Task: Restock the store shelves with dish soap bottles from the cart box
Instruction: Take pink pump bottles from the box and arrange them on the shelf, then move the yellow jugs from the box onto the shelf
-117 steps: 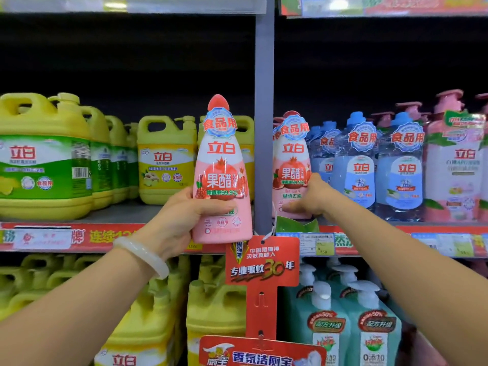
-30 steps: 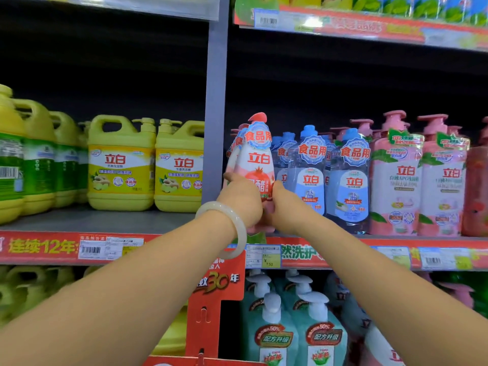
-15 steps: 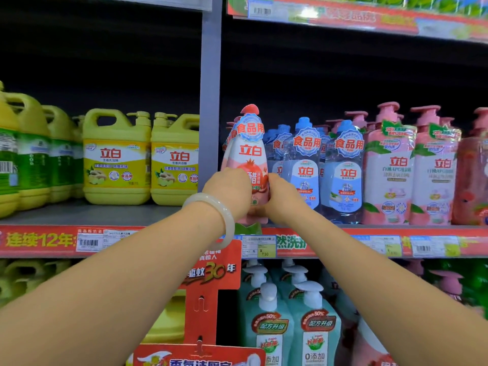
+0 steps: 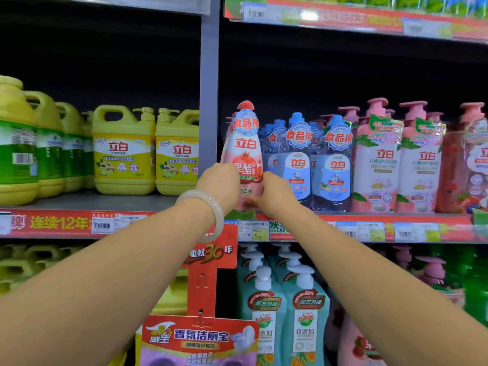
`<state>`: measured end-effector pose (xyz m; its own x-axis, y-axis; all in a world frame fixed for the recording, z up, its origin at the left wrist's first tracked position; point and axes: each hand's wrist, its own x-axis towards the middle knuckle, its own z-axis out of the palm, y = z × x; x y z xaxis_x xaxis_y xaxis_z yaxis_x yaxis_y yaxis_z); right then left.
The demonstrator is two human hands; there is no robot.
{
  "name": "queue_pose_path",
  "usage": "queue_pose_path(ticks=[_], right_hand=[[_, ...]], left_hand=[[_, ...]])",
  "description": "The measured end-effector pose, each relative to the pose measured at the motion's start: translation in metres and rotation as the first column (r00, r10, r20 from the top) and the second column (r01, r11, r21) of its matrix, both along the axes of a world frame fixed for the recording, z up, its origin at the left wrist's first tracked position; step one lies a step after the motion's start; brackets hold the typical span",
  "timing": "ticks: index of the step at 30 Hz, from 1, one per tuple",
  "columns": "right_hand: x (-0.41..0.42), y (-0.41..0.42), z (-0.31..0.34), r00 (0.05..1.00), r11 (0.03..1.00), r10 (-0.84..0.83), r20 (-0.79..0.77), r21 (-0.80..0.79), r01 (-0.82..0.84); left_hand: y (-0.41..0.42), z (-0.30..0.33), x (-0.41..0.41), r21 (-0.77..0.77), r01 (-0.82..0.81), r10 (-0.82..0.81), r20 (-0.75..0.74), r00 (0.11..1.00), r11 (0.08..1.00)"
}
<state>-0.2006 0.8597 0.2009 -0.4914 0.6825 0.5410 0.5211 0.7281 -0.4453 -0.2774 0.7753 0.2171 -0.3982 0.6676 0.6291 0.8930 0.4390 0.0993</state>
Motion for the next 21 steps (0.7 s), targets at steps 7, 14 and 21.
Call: queue_pose_path(ticks=[7,14,21], right_hand=[[0.009,-0.043,0.001,0.999,0.932,0.018,-0.035,0.362,-0.004],[-0.048,-0.104,-0.054,0.925,0.838,0.285,0.251,0.403,-0.368],[-0.133,-0.205,-0.142,0.686,0.728,0.502,0.527,0.170,-0.664]], left_hand=[[-0.040,-0.005,-0.020,0.229,0.107,-0.100,-0.040,0.994,0.967],[-0.101,-0.078,-0.068,0.080,-0.071,0.087,-0.227,0.970,0.994],[-0.228,-0.183,-0.118,-0.381,-0.467,0.528,0.067,0.847,0.798]])
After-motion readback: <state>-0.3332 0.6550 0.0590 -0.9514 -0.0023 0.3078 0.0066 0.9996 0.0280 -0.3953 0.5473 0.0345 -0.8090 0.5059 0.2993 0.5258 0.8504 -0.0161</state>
